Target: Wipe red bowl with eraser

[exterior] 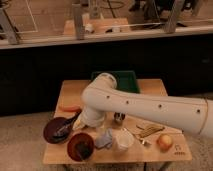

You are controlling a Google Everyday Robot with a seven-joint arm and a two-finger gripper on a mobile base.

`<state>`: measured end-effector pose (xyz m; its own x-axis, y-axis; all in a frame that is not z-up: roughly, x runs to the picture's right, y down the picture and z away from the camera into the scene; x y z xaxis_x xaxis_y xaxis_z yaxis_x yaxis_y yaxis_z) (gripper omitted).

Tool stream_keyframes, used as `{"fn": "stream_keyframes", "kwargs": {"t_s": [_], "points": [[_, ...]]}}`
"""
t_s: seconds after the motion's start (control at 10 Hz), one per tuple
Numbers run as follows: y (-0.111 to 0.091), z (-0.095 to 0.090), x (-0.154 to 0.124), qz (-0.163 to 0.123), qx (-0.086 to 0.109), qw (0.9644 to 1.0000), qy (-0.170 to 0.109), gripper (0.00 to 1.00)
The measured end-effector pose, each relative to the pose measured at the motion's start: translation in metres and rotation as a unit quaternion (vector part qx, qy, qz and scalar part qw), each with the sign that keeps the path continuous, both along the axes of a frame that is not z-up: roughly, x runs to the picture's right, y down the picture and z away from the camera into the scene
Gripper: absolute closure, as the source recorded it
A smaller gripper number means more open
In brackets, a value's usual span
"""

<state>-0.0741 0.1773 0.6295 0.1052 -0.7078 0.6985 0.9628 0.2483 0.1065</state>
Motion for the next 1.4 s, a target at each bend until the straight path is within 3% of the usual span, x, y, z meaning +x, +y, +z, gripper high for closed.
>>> {"fn": "stream_keyframes", "kwargs": {"t_s": [0.5,0.7,0.9,1.4], "points": [[0.001,0.002,0.000,-0.005,-0.001,1.0000,-0.005,0.20],[0.018,0.014,-0.006,-0.039,-0.004,0.9987,-0.034,0.20],[0.031,0.014,-0.009,-0.064,-0.004,0.9970,-0.043,0.20],[0.070,0.023,-0.030,-0.149,0.004,0.9859,-0.077,0.20]]}}
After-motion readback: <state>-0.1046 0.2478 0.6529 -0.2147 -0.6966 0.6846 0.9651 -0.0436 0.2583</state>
